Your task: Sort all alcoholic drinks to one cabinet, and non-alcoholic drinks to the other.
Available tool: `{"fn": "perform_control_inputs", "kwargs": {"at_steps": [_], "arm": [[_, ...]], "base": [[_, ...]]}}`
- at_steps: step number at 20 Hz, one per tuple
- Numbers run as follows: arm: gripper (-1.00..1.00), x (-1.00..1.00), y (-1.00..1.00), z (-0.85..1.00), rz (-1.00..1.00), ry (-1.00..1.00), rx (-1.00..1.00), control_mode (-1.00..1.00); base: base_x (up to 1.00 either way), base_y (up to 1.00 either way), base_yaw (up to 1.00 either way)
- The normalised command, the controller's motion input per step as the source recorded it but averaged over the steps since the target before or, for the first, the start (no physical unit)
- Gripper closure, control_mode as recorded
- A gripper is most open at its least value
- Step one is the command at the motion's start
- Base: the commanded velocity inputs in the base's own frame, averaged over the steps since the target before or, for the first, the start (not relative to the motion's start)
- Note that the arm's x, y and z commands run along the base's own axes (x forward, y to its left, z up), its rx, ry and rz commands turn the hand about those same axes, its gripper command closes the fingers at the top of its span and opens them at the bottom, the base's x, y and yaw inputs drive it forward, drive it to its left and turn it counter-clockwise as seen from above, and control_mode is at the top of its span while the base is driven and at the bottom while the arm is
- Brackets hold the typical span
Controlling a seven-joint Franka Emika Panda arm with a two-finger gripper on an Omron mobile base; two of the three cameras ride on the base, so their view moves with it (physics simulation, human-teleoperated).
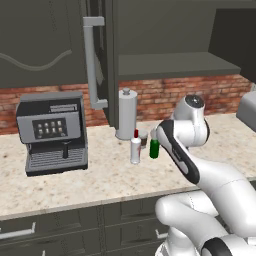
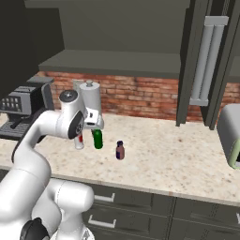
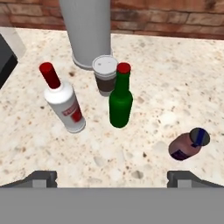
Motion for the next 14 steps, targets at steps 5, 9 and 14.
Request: {"fn": "perform_control_inputs", "kwargs": {"at_steps": [5, 9, 14], "arm": [[-1.0, 0.15, 0.0, -0.08, 0.01, -0.02, 0.0, -1.0], [-1.0, 0.2, 0.0, -0.07, 0.01, -0.01, 0.0, -1.0], [-1.0, 0.21, 0.0, -0.07, 0.01, -0.01, 0.0, -1.0]], "base": [[0.0, 0.0, 0.0], [0.0, 0.0, 0.0], [0.0, 0.0, 0.0]]}}
